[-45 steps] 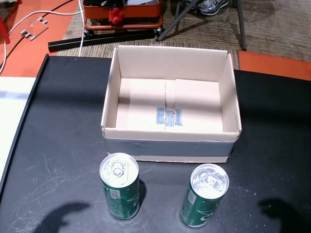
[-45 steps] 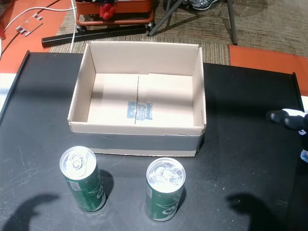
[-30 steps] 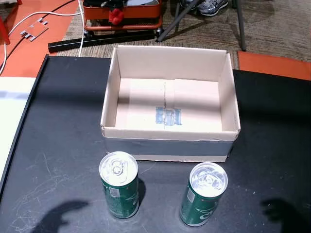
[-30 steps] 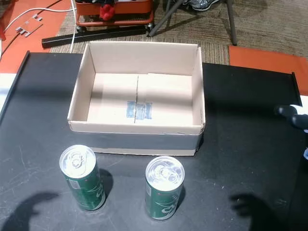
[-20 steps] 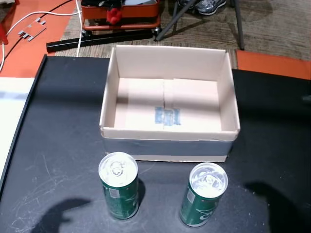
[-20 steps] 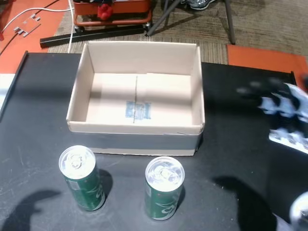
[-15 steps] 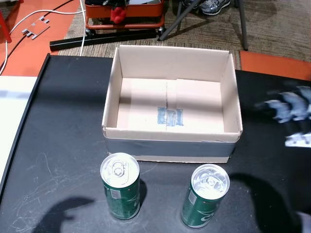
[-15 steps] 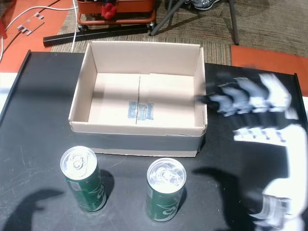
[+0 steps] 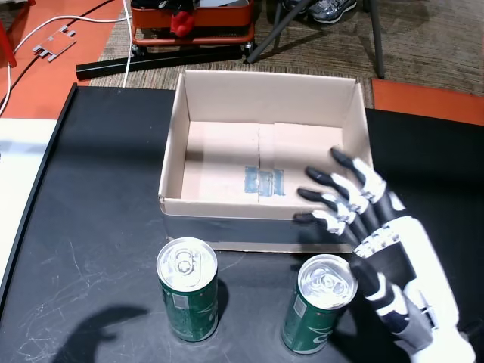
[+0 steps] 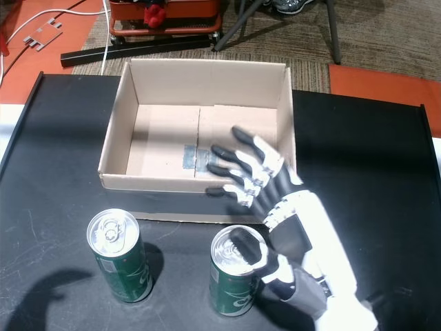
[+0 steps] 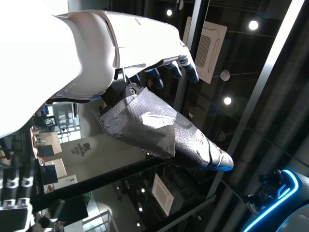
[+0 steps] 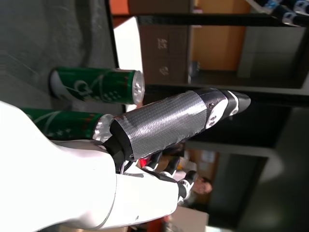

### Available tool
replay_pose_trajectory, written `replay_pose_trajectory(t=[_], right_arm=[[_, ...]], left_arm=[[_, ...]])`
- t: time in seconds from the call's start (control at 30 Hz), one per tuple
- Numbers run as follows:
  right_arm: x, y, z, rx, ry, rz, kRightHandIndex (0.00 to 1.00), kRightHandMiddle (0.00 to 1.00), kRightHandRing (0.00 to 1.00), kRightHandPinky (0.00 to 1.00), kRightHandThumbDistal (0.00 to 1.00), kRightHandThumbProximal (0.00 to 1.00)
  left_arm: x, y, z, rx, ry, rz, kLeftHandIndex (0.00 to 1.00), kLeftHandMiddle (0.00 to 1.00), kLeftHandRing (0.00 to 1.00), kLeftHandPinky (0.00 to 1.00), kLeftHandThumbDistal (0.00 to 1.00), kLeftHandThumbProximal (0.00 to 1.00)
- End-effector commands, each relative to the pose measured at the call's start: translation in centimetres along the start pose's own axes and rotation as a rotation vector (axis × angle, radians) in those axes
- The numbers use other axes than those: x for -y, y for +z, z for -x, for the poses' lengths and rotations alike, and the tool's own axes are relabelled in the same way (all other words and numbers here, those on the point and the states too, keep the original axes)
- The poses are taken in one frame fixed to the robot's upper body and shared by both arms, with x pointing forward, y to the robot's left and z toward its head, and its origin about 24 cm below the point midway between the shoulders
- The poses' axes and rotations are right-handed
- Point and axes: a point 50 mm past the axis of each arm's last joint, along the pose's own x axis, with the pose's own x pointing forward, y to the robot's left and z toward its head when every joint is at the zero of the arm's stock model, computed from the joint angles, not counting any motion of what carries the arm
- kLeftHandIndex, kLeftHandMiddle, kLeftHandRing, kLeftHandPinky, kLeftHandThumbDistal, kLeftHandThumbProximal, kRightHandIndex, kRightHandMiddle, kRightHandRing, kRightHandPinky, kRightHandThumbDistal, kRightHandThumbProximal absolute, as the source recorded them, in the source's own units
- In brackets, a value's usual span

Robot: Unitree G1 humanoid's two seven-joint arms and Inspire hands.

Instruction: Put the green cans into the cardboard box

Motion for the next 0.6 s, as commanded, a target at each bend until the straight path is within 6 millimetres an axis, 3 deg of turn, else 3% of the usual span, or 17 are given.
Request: replay_pose_trajectory(t=[0.0,0.17,0.43,0.57], right_arm=[[0.00,-0.28,0.00,-0.017,0.021,0.006,0.73,0.83,0.88,0.97,1.00,0.69],[0.03,-0.60,-0.03,-0.024,0.040,0.014,0.74,0.84,0.86,0.97,1.00,0.70],[0.38,-0.47,0.03,-0.033,0.057,0.053,0.89,0.89,0.86,0.97,1.00,0.69],[0.37,-0.27,0.04,-0.023,0.060,0.058,0.91,0.90,0.87,0.97,1.00,0.69]], left_arm=[[0.09,0.10,0.36,-0.011,0.009,0.003,0.74,0.84,0.92,0.87,1.00,0.50],[0.04,0.12,0.48,-0.012,0.011,0.018,0.73,0.84,0.92,0.88,1.00,0.51],[-0.03,-0.06,0.57,0.000,0.041,0.101,0.73,0.83,0.91,0.86,1.00,0.45],[-0.05,-0.10,0.68,-0.002,0.043,0.136,0.73,0.83,0.90,0.86,1.00,0.44]])
